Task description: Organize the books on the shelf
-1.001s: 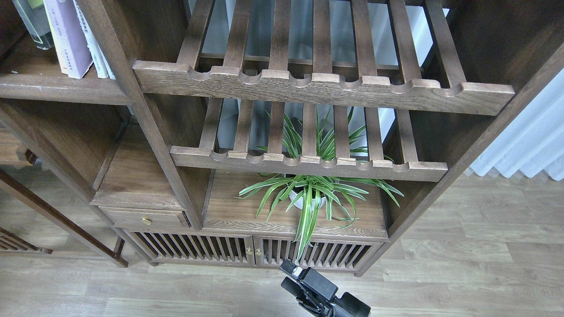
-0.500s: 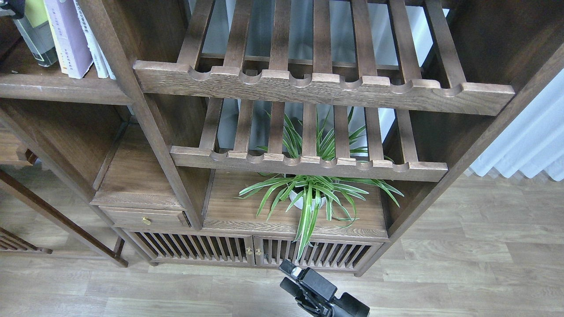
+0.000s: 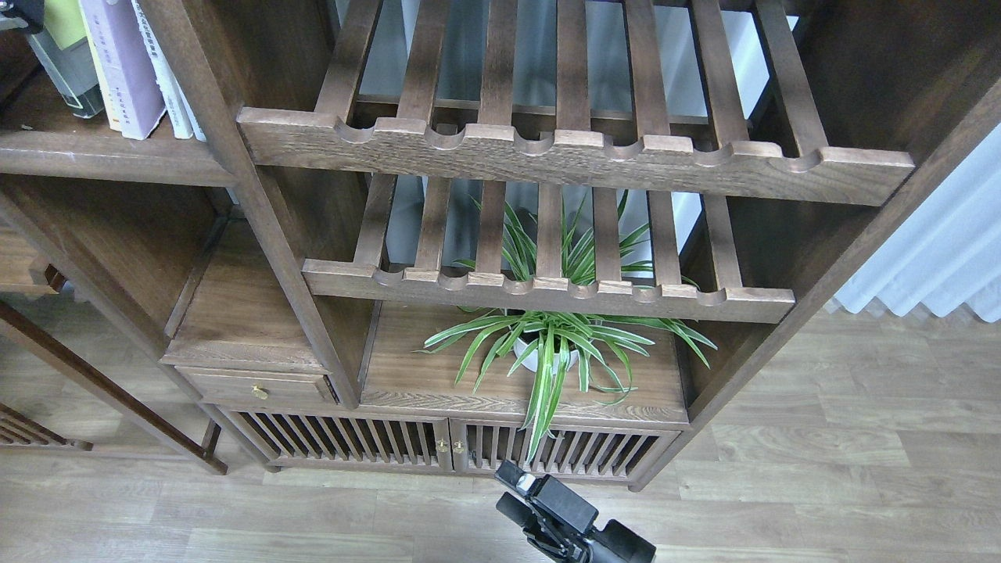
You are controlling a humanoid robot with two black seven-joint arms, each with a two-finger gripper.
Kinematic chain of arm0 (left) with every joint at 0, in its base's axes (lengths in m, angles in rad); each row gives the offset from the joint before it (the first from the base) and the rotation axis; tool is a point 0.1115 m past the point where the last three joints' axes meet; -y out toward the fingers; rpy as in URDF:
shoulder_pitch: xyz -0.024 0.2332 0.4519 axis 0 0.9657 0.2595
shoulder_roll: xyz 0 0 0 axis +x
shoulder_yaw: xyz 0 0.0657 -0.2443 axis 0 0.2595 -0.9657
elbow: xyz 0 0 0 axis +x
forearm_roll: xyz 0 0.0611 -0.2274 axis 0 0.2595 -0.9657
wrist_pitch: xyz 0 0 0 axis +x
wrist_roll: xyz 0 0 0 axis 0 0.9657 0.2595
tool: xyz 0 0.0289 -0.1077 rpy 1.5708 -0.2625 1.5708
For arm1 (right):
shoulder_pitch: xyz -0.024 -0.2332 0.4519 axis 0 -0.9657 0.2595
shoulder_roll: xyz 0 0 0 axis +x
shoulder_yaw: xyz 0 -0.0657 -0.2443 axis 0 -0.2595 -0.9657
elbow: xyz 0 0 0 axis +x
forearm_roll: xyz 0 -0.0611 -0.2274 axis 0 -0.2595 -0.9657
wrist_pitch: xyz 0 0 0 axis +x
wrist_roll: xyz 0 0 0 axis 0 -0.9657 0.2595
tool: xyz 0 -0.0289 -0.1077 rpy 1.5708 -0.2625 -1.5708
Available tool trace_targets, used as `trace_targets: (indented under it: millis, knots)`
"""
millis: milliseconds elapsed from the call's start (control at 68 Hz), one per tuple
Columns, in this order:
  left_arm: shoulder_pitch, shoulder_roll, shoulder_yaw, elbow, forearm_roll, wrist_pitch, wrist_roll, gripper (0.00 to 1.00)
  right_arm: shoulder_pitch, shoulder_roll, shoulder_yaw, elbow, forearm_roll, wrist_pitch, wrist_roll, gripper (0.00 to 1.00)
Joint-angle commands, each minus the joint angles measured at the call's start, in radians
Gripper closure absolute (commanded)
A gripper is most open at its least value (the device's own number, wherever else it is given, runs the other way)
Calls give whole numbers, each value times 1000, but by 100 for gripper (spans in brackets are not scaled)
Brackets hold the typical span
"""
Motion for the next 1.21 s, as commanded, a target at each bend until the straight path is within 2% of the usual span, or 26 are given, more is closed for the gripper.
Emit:
trace_targets:
  millis: [0, 265, 324, 383, 441, 633, 898, 1192]
  knots:
    - [-1, 10, 25, -6, 2, 0, 2, 99, 2, -1, 0, 0, 9, 0, -1, 0]
    - [-7, 19, 53, -23, 46, 0, 0, 97, 3, -1, 0, 1, 10, 0, -1, 0]
    - [-2, 19, 48, -32, 45, 0, -1, 93, 3, -1, 3, 0, 10, 0, -1, 0]
    - [-1, 16, 39, -40, 43, 0, -3, 83, 3, -3, 3, 0, 10, 0, 0, 0]
    - [4, 15, 33, -47, 35, 0, -5, 78, 5, -3, 3, 0, 10, 0, 0, 0]
    - [11, 10, 33, -49, -21, 0, -14, 67, 5, -3, 3, 1, 10, 0, 0, 0]
    - [39, 13, 30, -49, -29, 0, -14, 61, 2, -3, 3, 1, 10, 0, 0, 0]
    - [42, 13, -44, -70, -77, 0, -17, 60, 2, -1, 2, 1, 9, 0, 0, 0]
